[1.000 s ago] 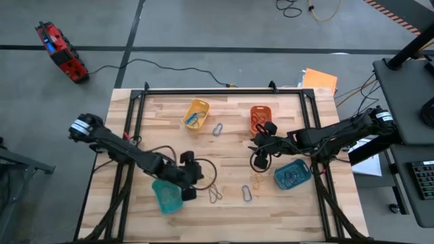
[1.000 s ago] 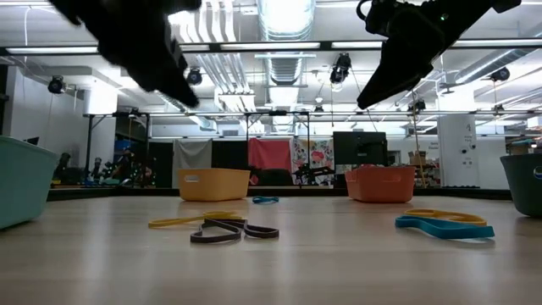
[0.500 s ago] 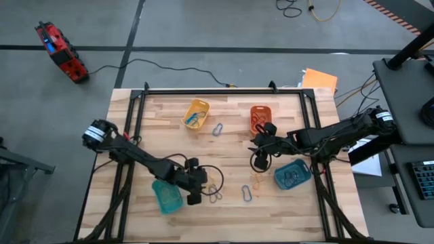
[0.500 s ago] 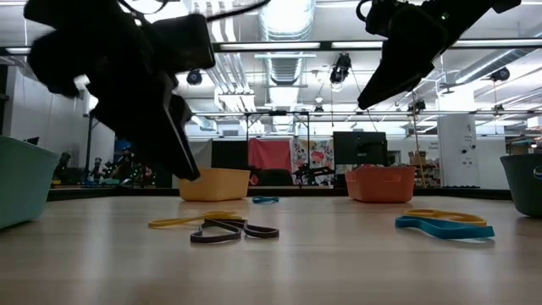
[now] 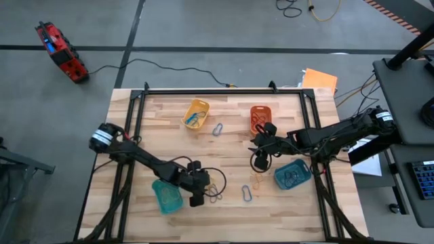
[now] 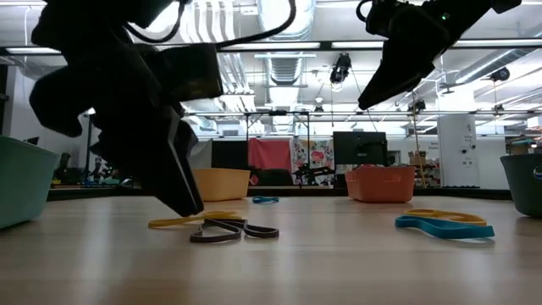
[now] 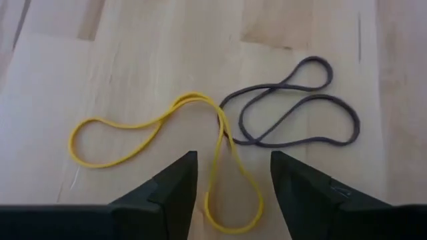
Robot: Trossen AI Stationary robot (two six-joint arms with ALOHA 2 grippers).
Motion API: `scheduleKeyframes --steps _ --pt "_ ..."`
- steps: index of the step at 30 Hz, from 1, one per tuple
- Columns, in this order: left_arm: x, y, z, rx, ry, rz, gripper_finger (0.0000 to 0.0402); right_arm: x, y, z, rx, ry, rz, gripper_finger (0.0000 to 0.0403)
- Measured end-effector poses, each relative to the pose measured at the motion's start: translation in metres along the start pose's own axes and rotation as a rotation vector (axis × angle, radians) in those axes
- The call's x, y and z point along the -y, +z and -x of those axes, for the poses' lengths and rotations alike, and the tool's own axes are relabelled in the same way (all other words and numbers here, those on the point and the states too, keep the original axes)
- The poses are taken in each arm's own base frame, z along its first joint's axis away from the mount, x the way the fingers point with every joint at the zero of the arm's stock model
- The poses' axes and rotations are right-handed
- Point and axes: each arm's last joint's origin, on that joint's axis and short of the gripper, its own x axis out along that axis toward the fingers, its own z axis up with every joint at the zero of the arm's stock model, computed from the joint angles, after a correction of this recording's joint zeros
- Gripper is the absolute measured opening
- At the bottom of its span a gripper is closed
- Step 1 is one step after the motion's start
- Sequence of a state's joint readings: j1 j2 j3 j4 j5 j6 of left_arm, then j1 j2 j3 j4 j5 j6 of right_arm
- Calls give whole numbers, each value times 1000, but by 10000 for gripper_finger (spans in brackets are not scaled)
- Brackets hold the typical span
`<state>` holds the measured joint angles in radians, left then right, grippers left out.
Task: Sort rubber bands into baskets
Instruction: Put the yellow rubber band into the green bin
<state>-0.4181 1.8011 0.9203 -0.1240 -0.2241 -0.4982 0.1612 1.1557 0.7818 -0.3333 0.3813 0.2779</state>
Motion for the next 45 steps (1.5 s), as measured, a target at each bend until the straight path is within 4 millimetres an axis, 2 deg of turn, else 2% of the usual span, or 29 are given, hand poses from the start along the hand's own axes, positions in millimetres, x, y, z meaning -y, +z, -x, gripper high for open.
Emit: scheduleKeyframes --steps 7,11,14,18,20,26,30,34,39,45 --pt "-3 -5 -14 -23 34 15 172 0 0 0 -4 6 2 153" --pt "-4 -5 -14 -31 39 14 153 0 -1 0 -9 18 2 148" --pt "-5 -6 -14 -45 48 11 115 0 -1 0 -9 18 2 144" --pt "-6 -8 -14 -62 58 1 36 0 -1 0 -9 17 3 145" --pt "-6 -8 -14 -64 60 -6 10 0 -1 0 -9 17 2 147" --pt "-7 -5 -7 -50 48 -48 1 0 -1 0 -9 17 3 145" --pt "-9 -3 6 -52 47 -98 0 0 -1 0 -9 17 3 140" --pt "-8 8 23 16 38 -107 0 0 -1 0 -12 16 4 140" --pt "-9 14 35 60 34 -110 0 0 -1 0 -12 16 4 146" --pt "-8 17 41 82 30 -117 0 0 -1 0 -13 16 4 141"
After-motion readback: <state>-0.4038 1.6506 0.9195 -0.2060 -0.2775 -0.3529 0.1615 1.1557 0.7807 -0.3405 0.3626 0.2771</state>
